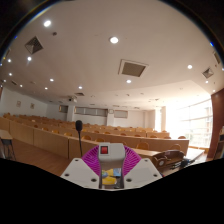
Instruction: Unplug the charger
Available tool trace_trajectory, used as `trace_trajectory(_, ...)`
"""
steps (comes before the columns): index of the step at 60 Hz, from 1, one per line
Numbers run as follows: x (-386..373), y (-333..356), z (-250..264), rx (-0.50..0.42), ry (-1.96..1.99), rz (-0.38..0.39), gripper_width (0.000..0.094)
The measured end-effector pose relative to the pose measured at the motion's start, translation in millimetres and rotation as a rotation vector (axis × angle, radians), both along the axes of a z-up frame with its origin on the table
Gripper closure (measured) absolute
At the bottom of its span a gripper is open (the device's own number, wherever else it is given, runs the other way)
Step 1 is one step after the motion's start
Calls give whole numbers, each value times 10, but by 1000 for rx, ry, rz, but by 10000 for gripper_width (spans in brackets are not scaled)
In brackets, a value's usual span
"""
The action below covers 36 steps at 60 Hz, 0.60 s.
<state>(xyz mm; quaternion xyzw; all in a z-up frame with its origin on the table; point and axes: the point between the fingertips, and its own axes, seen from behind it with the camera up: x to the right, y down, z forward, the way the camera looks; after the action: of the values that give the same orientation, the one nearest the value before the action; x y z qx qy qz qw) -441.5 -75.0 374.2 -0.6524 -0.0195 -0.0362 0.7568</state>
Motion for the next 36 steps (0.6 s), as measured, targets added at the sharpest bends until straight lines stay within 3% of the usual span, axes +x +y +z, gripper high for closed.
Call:
trace_trajectory(6,471,89,536,55,68,-21,706)
trace_trajectory(10,788,71,397,35,36,-74,707)
trace_trajectory(16,1175,-38,-392,-105,65,-92,703)
trace_trajectory(29,1557,-154,-2739,-499,145,-115,662)
trace_trajectory(36,1820,-348,-3157,-600,163,-105,599)
